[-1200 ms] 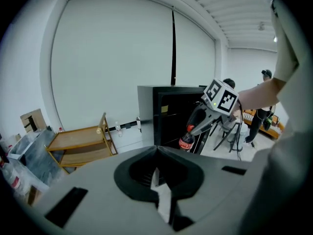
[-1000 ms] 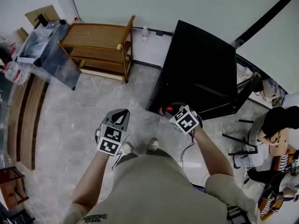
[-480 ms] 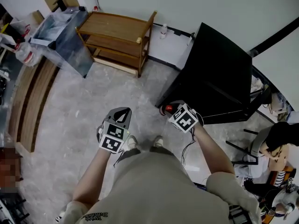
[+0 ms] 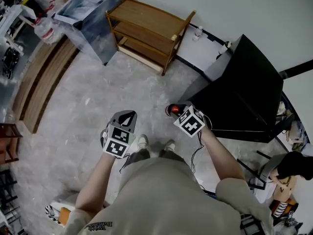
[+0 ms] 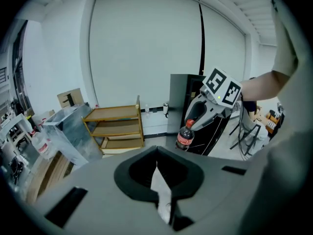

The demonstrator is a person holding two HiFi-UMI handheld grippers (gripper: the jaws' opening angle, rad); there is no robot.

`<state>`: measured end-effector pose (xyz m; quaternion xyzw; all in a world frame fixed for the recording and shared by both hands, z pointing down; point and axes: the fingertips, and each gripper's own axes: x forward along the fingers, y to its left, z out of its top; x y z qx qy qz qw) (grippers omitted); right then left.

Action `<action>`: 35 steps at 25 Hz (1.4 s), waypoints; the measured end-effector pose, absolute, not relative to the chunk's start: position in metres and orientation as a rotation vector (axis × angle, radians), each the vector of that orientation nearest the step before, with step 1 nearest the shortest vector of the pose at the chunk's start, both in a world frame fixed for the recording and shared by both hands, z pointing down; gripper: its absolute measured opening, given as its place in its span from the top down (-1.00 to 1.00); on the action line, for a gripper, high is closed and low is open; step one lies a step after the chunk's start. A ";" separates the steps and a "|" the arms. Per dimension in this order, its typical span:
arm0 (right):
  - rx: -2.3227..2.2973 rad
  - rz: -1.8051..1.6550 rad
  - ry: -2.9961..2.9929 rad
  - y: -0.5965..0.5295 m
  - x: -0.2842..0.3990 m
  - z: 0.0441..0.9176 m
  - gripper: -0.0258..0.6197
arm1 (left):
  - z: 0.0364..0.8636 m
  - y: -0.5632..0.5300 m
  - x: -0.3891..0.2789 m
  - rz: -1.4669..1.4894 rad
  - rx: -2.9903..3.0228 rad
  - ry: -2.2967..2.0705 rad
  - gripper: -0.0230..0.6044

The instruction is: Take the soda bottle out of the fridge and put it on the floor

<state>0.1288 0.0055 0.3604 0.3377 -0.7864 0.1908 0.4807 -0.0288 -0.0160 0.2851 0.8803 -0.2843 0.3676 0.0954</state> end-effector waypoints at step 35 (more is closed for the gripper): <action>0.778 0.515 -1.813 -0.059 0.057 0.588 0.57 | 0.521 -0.067 -0.074 1.131 2.302 -0.783 0.91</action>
